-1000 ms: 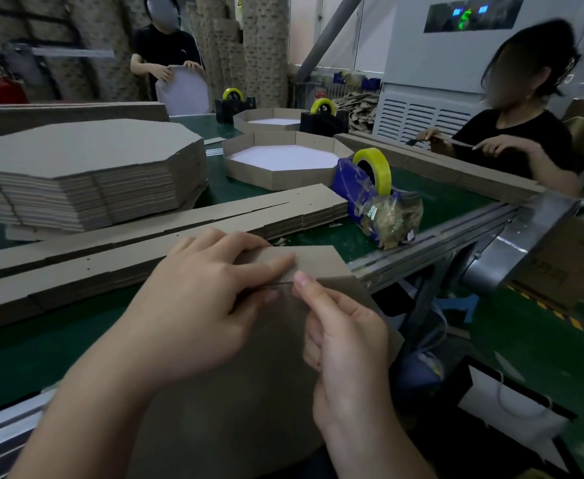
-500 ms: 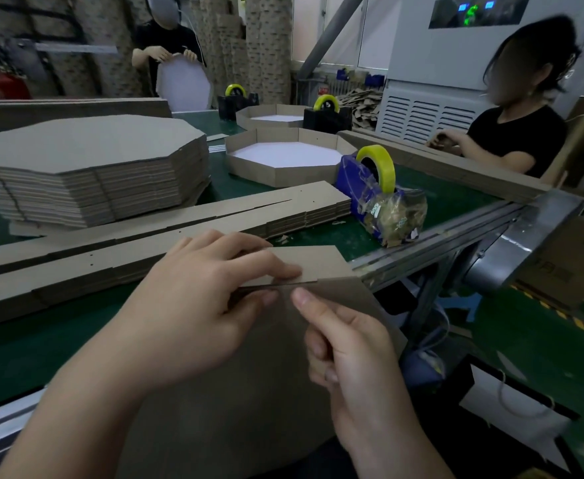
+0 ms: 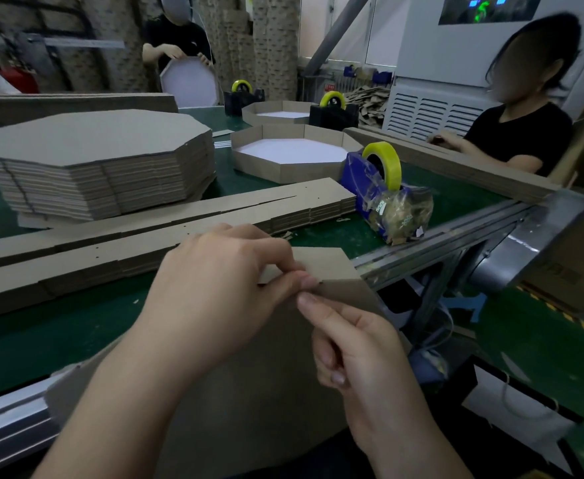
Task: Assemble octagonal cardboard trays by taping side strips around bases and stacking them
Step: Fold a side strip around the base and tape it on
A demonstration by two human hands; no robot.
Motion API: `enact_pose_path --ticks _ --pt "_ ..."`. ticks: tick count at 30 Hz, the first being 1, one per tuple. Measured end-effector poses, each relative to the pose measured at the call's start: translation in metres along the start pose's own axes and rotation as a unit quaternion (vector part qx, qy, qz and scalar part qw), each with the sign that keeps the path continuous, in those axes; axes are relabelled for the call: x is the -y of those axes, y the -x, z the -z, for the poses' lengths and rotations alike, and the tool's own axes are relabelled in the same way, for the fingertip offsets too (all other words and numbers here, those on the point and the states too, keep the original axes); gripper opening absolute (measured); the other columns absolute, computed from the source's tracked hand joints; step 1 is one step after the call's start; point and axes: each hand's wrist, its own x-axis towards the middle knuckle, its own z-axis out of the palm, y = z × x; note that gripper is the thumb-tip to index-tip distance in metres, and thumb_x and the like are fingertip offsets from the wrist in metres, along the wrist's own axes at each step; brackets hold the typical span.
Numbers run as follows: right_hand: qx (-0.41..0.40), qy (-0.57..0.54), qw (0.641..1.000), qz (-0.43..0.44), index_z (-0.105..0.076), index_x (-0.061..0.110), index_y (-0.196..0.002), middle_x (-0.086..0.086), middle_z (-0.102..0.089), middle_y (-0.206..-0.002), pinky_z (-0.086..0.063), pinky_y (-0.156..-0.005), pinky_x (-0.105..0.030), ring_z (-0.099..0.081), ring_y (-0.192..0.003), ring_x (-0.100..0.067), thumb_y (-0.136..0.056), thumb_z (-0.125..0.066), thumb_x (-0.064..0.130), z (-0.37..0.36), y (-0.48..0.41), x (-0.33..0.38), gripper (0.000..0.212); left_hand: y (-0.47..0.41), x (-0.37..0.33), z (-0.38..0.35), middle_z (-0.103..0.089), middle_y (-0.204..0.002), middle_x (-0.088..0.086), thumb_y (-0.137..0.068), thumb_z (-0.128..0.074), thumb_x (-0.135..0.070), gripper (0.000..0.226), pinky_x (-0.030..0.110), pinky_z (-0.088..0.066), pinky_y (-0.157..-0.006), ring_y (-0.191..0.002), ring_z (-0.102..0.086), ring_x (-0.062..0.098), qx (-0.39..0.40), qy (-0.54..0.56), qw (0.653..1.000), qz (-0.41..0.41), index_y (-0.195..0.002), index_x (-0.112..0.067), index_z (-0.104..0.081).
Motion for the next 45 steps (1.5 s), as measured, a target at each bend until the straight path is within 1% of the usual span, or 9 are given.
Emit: enact_pose_path --ticks 9,13,16,23,28,32,35,40,45 --pt "-0.010 0.026 0.997 -0.067 -0.078 0.009 -0.067 -0.006 -0.048 -0.044 -0.021 -0.034 -0.018 -0.028 -0.033 -0.009 -0.091 -0.046 0.029 0.016 -0.007 -0.001 0.044 0.004 0.002 0.000 -0.069 -0.095 -0.011 -0.080 -0.048 -0.057 0.031 0.023 -0.031 -0.055 -0.078 -0.062 0.018 -0.022 -0.040 0.999 -0.027 -0.073 -0.036 -0.070" --pt "-0.156 -0.002 0.979 0.132 -0.073 0.013 -0.060 0.001 -0.040 -0.043 -0.025 -0.036 -0.016 -0.033 -0.038 -0.008 -0.091 -0.054 0.017 0.022 -0.009 -0.012 0.037 0.007 0.006 0.000 -0.068 -0.098 -0.009 -0.080 -0.049 -0.056 0.031 0.027 -0.037 -0.060 -0.088 -0.063 0.020 -0.011 -0.069 0.997 -0.033 -0.080 -0.036 -0.072" --pt "-0.207 0.088 0.920 0.322 -0.076 0.033 -0.086 0.011 -0.050 -0.060 -0.039 -0.052 -0.010 -0.047 -0.054 0.001 -0.086 -0.055 0.019 0.031 -0.014 -0.005 0.025 0.011 0.008 -0.001 -0.068 -0.104 -0.005 -0.081 -0.052 -0.053 0.032 0.027 -0.038 -0.064 -0.094 -0.063 0.023 -0.001 -0.109 0.993 -0.047 -0.094 -0.035 -0.074" --pt "-0.125 0.344 0.844 0.391 -0.057 0.030 -0.127 0.014 -0.048 -0.082 -0.040 -0.068 -0.013 -0.054 -0.079 -0.008 -0.087 -0.051 0.043 0.037 -0.022 -0.006 0.042 0.018 0.014 0.007 -0.066 -0.111 0.004 -0.067 -0.067 -0.047 0.054 0.034 -0.045 -0.065 -0.098 -0.063 0.031 0.061 -0.203 0.976 -0.041 -0.119 -0.031 -0.068" --pt "-0.091 0.349 0.834 0.418 -0.059 0.021 -0.128 0.007 -0.047 -0.082 -0.039 -0.068 -0.017 -0.052 -0.076 -0.008 -0.089 -0.051 0.038 0.033 -0.016 -0.001 0.043 0.008 0.000 0.013 -0.066 -0.113 -0.003 -0.081 -0.034 -0.067 0.064 0.052 -0.031 -0.111 -0.105 -0.064 0.021 0.085 -0.220 0.969 -0.070 -0.129 -0.033 -0.060" --pt "-0.062 0.323 0.839 0.432 -0.073 0.014 -0.109 0.007 -0.049 -0.078 -0.038 -0.068 -0.011 -0.053 -0.074 -0.005 -0.093 -0.050 0.033 0.035 -0.012 0.010 0.033 0.001 -0.015 0.007 -0.062 -0.107 -0.008 -0.082 -0.034 -0.068 0.058 0.033 -0.048 -0.069 -0.096 -0.061 0.019 0.083 -0.126 0.987 -0.059 -0.127 -0.040 -0.058" --pt "-0.001 0.361 0.894 0.265 -0.070 0.030 -0.106 0.008 -0.057 -0.097 -0.037 -0.084 -0.010 -0.054 -0.094 0.003 -0.099 -0.043 0.038 0.048 -0.024 0.031 0.029 0.009 -0.017 0.010 -0.065 -0.099 -0.008 -0.081 -0.036 -0.066 0.055 0.031 -0.046 -0.054 -0.087 -0.064 0.019 0.062 -0.126 0.987 -0.081 -0.116 -0.037 -0.067" --pt "0.144 0.409 0.894 0.110 -0.064 0.012 -0.101 -0.011 -0.063 -0.103 -0.040 -0.098 -0.048 -0.059 -0.101 -0.021 -0.096 -0.041 0.051 0.059 -0.033 0.044 0.045 0.023 -0.018 0.020 -0.066 -0.101 -0.008 -0.082 -0.042 -0.063 0.052 0.032 -0.050 -0.053 -0.085 -0.065 0.019 0.015 -0.125 0.987 -0.101 -0.116 -0.034 -0.068" --pt "0.086 0.433 0.868 0.229 -0.061 0.024 -0.083 -0.005 -0.061 -0.081 -0.044 -0.072 -0.035 -0.059 -0.079 -0.022 -0.080 -0.046 0.065 0.070 -0.025 0.059 0.044 0.036 -0.017 0.026 -0.064 -0.106 -0.008 -0.080 -0.047 -0.062 0.052 0.044 -0.054 -0.061 -0.091 -0.063 0.023 -0.030 -0.073 0.994 -0.074 -0.119 -0.034 -0.067"
